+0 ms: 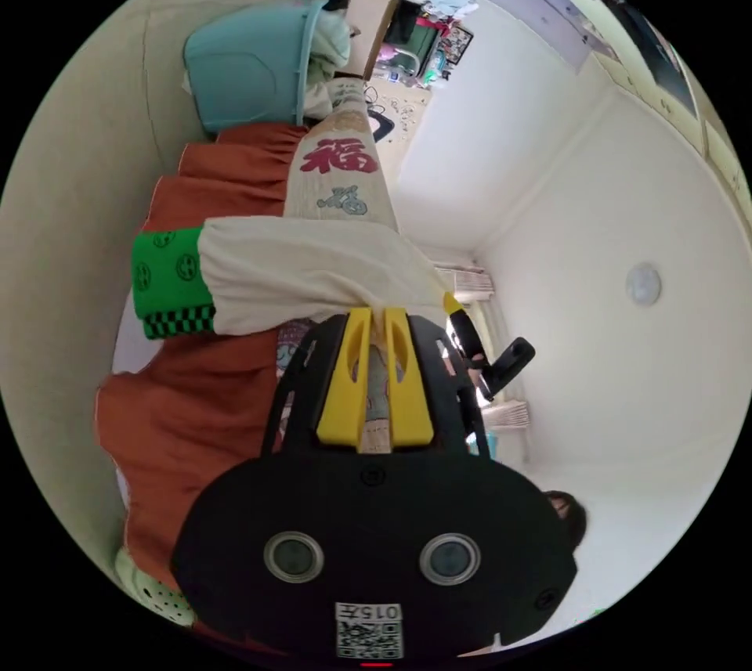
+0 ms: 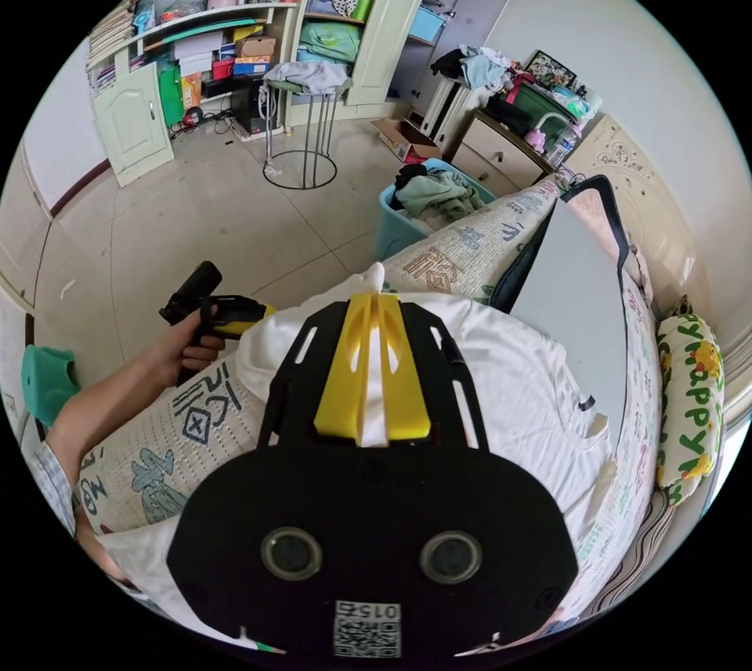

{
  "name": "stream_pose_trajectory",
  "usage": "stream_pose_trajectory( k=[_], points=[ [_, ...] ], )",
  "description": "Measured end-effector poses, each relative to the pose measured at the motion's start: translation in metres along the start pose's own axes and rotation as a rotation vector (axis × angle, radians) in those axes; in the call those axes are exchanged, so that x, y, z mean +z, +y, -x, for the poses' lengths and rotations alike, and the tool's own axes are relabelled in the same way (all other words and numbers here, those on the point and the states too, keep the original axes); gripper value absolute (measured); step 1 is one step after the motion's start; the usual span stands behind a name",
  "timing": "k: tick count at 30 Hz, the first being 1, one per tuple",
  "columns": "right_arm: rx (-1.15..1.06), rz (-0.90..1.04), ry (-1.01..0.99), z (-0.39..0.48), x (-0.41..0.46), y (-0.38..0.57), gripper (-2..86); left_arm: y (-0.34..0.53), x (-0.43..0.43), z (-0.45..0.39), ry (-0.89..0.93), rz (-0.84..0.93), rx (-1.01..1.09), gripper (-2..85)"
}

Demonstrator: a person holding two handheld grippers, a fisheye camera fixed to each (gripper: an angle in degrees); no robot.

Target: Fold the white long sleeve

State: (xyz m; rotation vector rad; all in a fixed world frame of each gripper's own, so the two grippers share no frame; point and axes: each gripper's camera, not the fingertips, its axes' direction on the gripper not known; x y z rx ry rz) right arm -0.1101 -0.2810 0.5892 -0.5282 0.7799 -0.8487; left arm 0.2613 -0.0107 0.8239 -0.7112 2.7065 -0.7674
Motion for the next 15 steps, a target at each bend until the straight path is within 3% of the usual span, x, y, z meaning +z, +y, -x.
stream_pose_trajectory(
  k=[2,6,9,11,15],
  points=[
    [0.002,-0.023,-0.001,-0.008,-0.016,0.011,-0.8,0.001,-0.007,-0.05,-0.122,-0.104,0.133,0.6],
    [0.03,-0.128,0.032,-0.027,-0.057,0.037,-0.7,0.009,0.024,-0.168,-0.234,-0.123,0.422,0.1],
    [0.153,-0.242,0.023,-0.06,-0.113,0.087,-0.2,0.078,0.117,-0.291,-0.307,0.165,0.872,0.4],
    [0.189,-0.29,-0.048,-0.089,-0.156,0.157,1.2,0.178,0.204,-0.333,-0.443,0.503,1.147,0.9],
    [0.265,-0.205,-0.174,-0.129,-0.189,0.282,6.1,0.276,0.271,-0.309,-0.705,0.754,1.267,1.6]
  ],
)
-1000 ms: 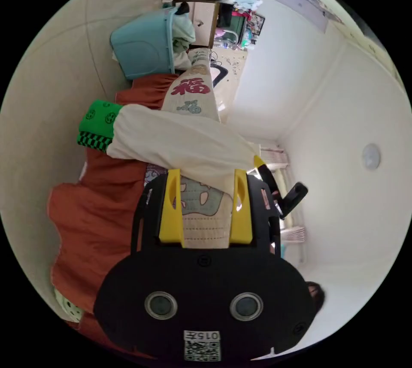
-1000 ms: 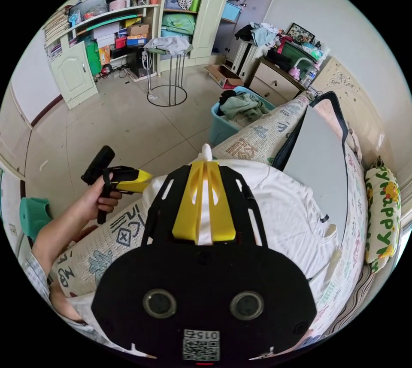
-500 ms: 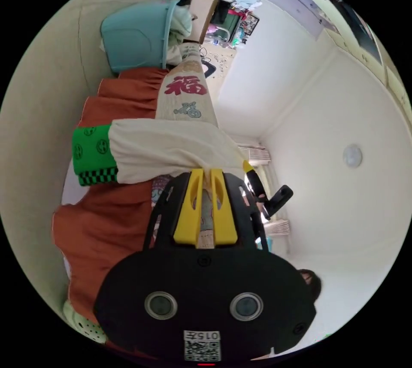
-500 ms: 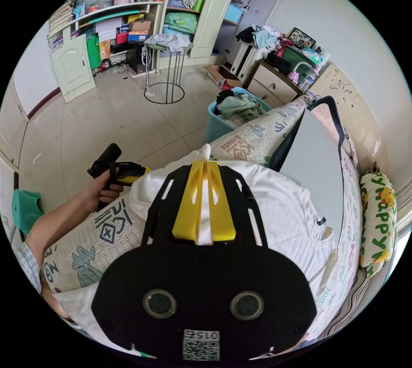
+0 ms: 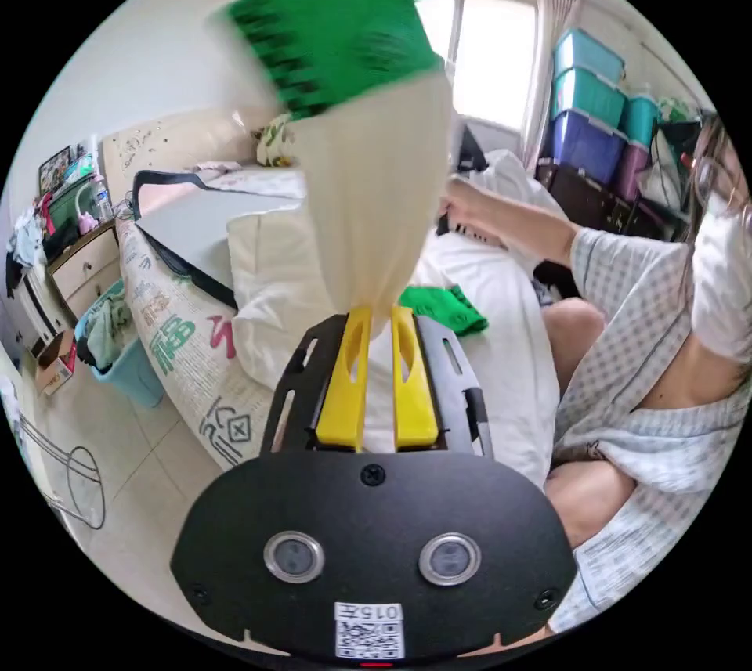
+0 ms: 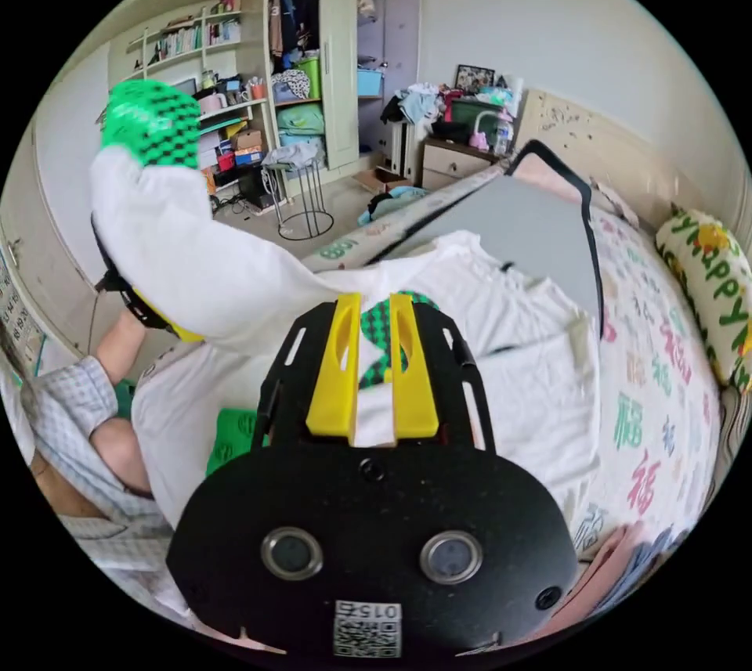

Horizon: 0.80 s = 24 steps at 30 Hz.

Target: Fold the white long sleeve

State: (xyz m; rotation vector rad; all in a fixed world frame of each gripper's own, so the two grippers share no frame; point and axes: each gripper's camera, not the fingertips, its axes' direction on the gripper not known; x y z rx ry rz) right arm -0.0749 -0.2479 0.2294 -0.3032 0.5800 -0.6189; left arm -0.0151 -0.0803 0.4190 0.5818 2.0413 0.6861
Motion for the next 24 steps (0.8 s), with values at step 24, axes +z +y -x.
stream_pose_trajectory(
  k=[24],
  points=[
    [0.016,0.274,-0.212,-0.008,-0.14,0.229,6.1,-0.147,0.09,-0.111,0.276,0.127,-0.166,7.7]
  ],
)
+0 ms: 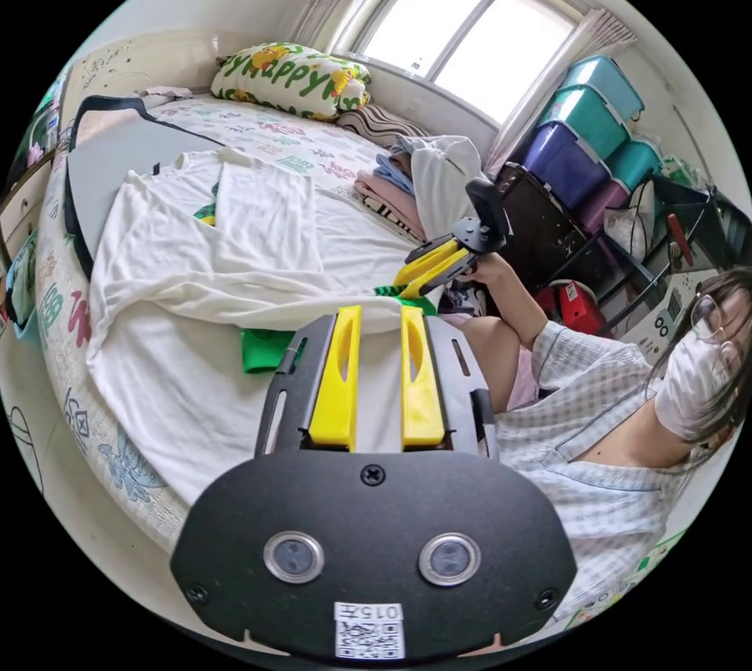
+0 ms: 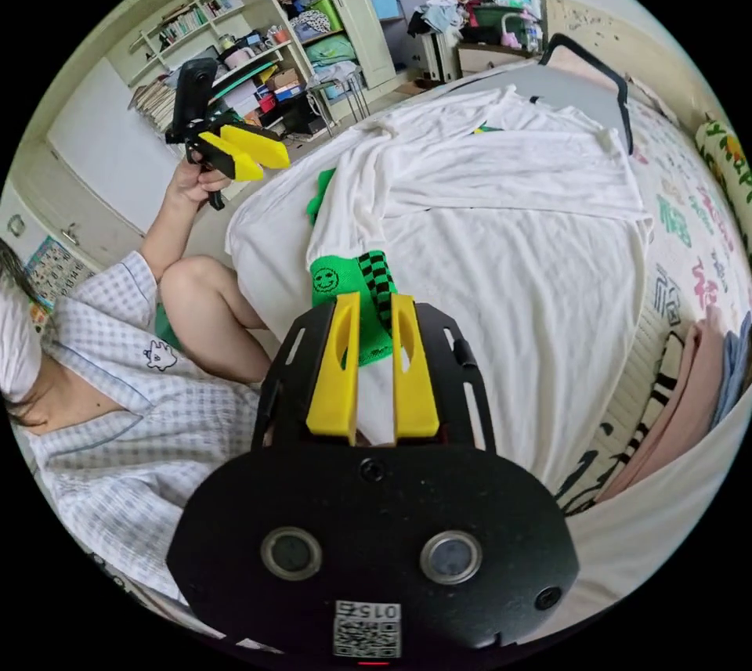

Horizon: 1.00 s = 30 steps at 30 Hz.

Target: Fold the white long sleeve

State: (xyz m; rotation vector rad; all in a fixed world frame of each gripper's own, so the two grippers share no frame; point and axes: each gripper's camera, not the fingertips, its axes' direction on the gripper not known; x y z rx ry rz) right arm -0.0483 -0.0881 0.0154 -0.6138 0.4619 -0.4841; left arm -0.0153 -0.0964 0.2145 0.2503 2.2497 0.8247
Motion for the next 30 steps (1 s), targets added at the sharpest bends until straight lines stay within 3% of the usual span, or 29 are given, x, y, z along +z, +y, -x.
stream_pose_trajectory(
  k=[3,7,13,19,22,26,30],
  points=[
    [-0.123,-0.015,0.077,0.034,-0.015,0.013,3.5,-0.005,0.013,-0.017,-0.037,0.05,0.031,7.7],
    [-0.298,-0.001,-0.012,0.066,-0.018,0.021,3.1,-0.02,0.015,-0.032,-0.091,0.015,0.075,7.5],
    [-0.406,-0.06,-0.209,0.07,-0.033,0.032,1.6,-0.04,0.037,-0.025,-0.099,0.148,0.11,7.2],
    [-0.51,0.181,-0.276,0.1,0.016,0.023,4.6,-0.043,-0.013,-0.028,-0.098,-0.04,0.12,6.6],
    [-0.557,0.23,-0.269,0.106,0.021,0.026,6.9,-0.05,-0.003,-0.027,-0.1,0.033,0.128,6.8],
    [-0.437,0.088,-0.284,0.076,-0.013,0.031,6.1,-0.053,0.034,-0.019,-0.11,0.283,0.141,6.9],
    [-0.226,-0.035,-0.191,0.036,-0.031,0.04,4.9,-0.049,0.034,-0.014,-0.104,0.31,0.144,6.6]
  ],
)
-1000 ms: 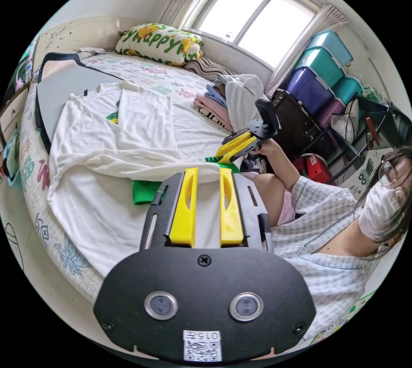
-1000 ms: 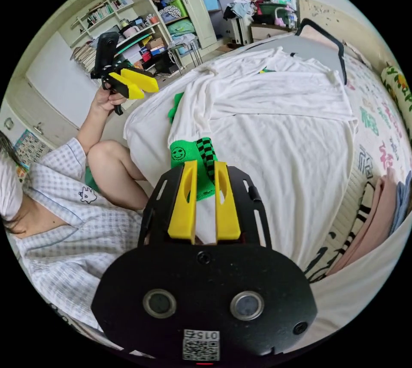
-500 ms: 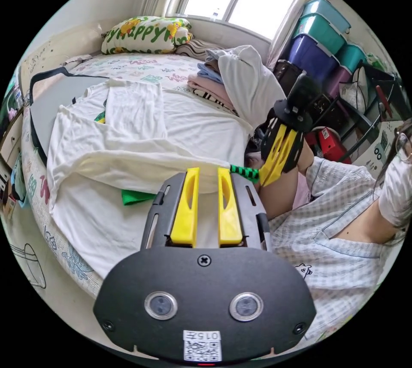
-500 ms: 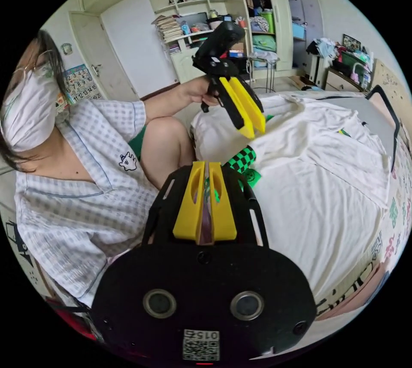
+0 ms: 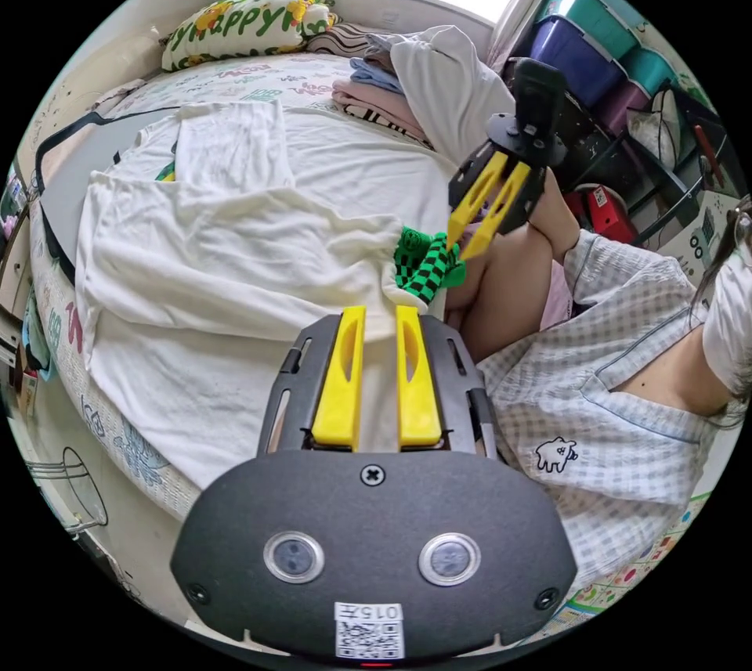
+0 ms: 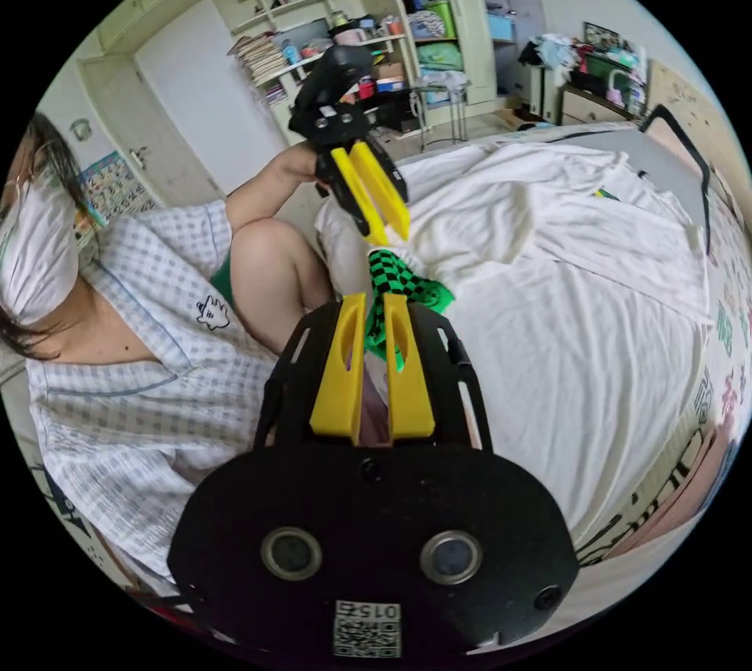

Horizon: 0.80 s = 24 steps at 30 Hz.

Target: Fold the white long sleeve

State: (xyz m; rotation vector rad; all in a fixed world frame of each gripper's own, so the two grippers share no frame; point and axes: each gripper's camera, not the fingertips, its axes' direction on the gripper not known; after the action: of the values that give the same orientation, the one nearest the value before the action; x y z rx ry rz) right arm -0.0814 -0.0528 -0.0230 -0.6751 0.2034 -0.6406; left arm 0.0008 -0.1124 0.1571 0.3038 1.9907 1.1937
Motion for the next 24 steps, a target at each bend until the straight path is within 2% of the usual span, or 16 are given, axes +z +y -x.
stream_pose_trajectory(
  k=[2,7,12,14,19,24],
  points=[
    [0.103,-0.002,-0.011,-0.02,-0.005,0.007,6.2,0.001,-0.004,0.004,0.001,-0.004,-0.005,6.4],
    [0.144,-0.031,0.029,-0.03,-0.014,0.013,9.0,-0.001,0.002,0.01,-0.002,0.037,-0.01,6.4],
    [0.087,0.142,-0.006,-0.027,0.017,0.004,8.4,0.0,0.0,0.015,0.01,0.025,-0.021,6.0],
    [0.047,0.186,0.076,-0.019,0.029,0.0,7.0,0.003,-0.001,0.019,0.018,0.022,-0.035,5.6],
    [0.027,0.092,0.203,-0.011,0.016,-0.006,2.6,0.01,-0.003,0.024,0.039,0.022,-0.053,5.4],
    [0.1,-0.099,0.22,-0.026,-0.023,0.004,0.8,0.018,-0.012,0.019,0.078,-0.033,-0.042,5.5]
  ],
)
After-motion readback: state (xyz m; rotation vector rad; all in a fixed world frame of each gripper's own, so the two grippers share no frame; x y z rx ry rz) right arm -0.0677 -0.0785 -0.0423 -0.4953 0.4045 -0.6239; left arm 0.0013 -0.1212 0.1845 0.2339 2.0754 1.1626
